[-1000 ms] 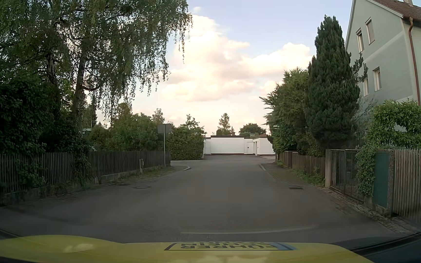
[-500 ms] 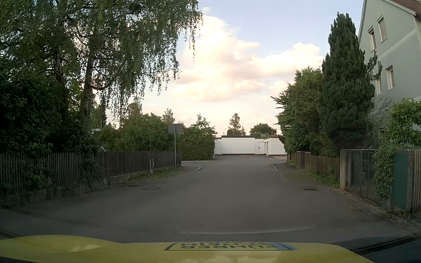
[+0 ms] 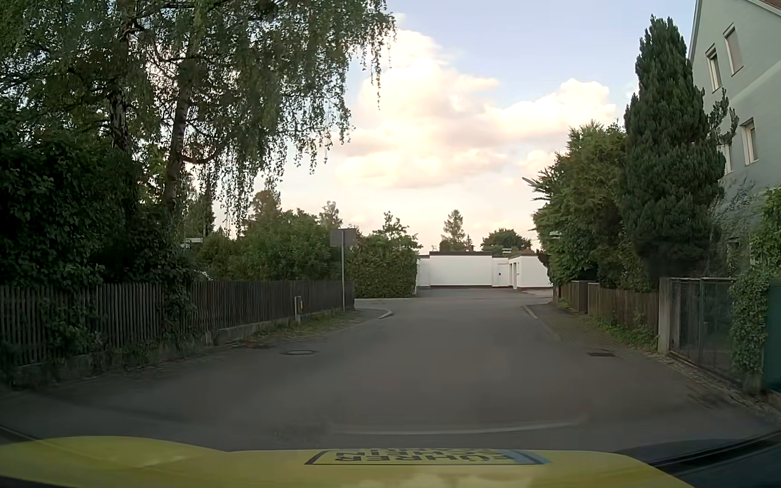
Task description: Follow the waypoints while adhering to traffic rules and regulations
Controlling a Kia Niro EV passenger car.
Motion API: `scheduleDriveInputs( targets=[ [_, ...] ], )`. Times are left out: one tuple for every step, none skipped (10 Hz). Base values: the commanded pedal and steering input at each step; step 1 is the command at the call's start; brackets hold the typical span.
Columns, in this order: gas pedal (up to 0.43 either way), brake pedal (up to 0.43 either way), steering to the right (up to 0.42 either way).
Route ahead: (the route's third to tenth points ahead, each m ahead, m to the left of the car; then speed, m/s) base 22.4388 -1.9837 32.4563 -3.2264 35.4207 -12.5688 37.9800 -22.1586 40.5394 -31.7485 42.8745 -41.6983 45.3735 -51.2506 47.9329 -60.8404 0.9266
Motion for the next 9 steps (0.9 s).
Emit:
scheduleDriveInputs(
  targets=[
    [0.000,0.098,-0.151],
    [0.000,0.110,-0.109],
    [0.000,0.116,-0.079],
    [0.000,0.116,-0.050],
    [0.000,0.122,-0.018],
    [0.000,0.122,0.003],
    [0.000,0.128,0.027],
    [0.000,0.128,0.053],
    [0.000,0.122,0.072]
  ],
)
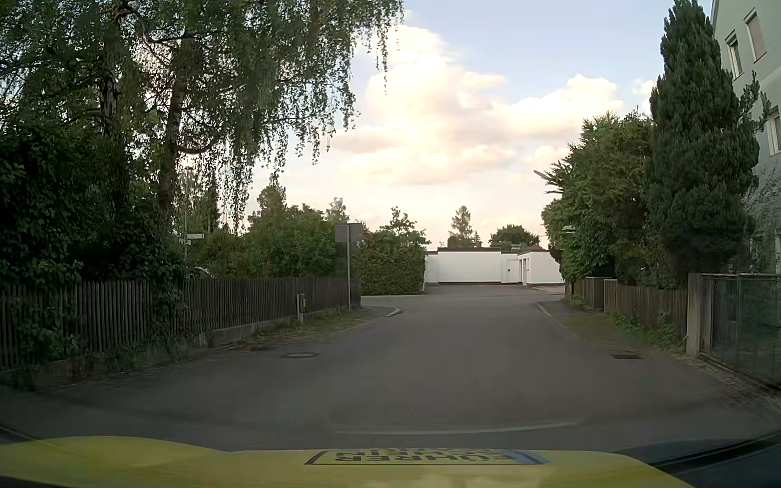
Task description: Follow the waypoints while adhering to traffic rules and regulations
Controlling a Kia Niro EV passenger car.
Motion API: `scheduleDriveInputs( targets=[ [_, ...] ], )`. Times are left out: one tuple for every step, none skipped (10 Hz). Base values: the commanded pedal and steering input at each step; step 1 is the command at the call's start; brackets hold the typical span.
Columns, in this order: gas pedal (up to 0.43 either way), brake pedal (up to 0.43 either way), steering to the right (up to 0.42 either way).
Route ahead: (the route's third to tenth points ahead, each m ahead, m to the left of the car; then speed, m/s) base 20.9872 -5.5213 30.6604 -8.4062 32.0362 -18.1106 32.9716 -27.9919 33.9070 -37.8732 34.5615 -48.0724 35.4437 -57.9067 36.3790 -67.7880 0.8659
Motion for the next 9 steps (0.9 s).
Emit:
scheduleDriveInputs(
  targets=[
    [0.000,0.116,0.096],
    [0.000,0.104,0.115],
    [0.000,0.098,0.127],
    [0.000,0.079,0.141],
    [0.000,0.049,0.151],
    [0.000,0.018,0.155],
    [0.000,0.000,0.156],
    [0.000,0.000,0.156],
    [0.000,0.000,0.156]
  ],
)
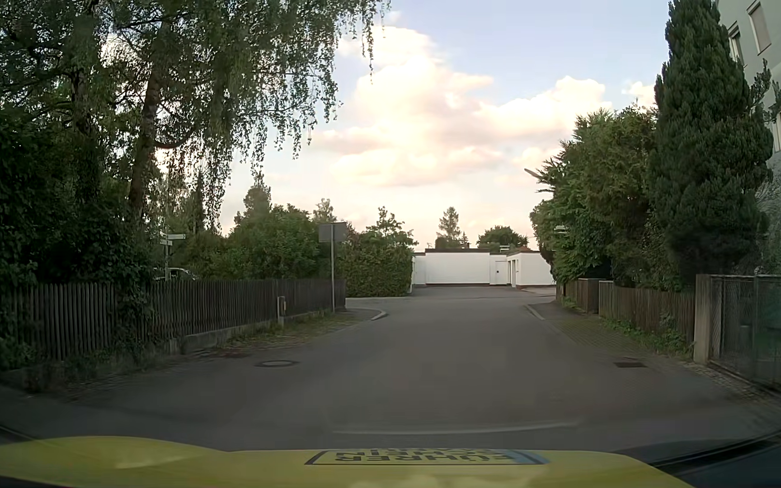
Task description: Follow the waypoints while adhering to traffic rules and regulations
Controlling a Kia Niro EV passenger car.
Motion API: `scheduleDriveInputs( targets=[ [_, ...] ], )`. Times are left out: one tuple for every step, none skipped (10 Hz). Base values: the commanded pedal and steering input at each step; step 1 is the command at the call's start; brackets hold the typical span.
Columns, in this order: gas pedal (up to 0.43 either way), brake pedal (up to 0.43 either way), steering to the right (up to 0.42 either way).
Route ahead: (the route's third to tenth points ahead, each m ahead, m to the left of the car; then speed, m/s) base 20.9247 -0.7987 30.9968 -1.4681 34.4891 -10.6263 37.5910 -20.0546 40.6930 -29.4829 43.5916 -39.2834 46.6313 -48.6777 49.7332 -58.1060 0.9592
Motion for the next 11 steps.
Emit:
scheduleDriveInputs(
  targets=[
    [0.000,0.000,0.156],
    [0.000,0.000,0.156],
    [0.000,0.000,0.155],
    [0.000,0.000,0.155],
    [0.000,0.000,0.154],
    [0.000,0.000,0.154],
    [0.000,0.000,0.154],
    [0.000,0.000,0.154],
    [0.000,0.000,0.154],
    [0.000,0.000,0.154],
    [0.000,0.000,0.153]
  ],
)
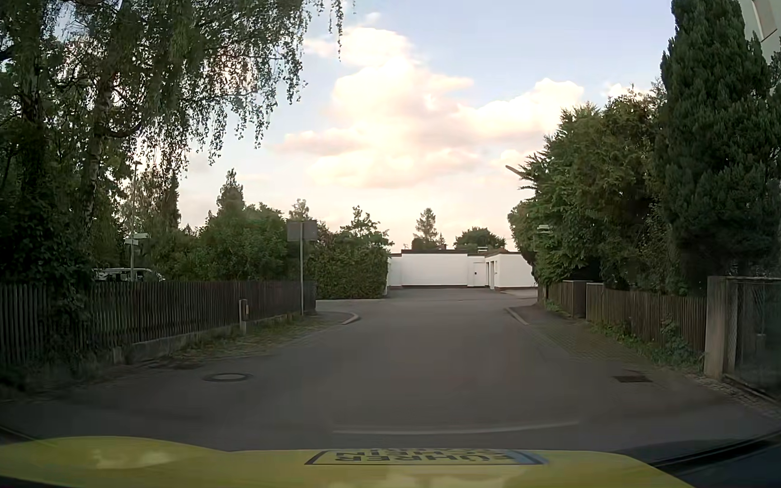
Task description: Follow the waypoints while adhering to traffic rules and regulations
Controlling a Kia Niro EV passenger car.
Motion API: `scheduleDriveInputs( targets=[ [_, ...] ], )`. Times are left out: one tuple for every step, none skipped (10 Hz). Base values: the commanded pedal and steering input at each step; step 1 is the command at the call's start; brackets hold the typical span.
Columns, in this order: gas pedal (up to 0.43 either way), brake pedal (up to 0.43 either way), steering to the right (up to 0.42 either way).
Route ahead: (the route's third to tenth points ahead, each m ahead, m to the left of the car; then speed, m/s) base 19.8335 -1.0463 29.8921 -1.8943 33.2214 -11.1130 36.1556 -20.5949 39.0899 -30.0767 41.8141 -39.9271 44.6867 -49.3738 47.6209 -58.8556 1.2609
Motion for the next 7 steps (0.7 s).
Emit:
scheduleDriveInputs(
  targets=[
    [0.000,0.000,0.149],
    [0.000,0.000,0.138],
    [0.000,0.000,0.124],
    [0.000,0.000,0.117],
    [0.000,0.000,0.112],
    [0.000,0.000,0.104],
    [0.000,0.000,0.095]
  ],
)
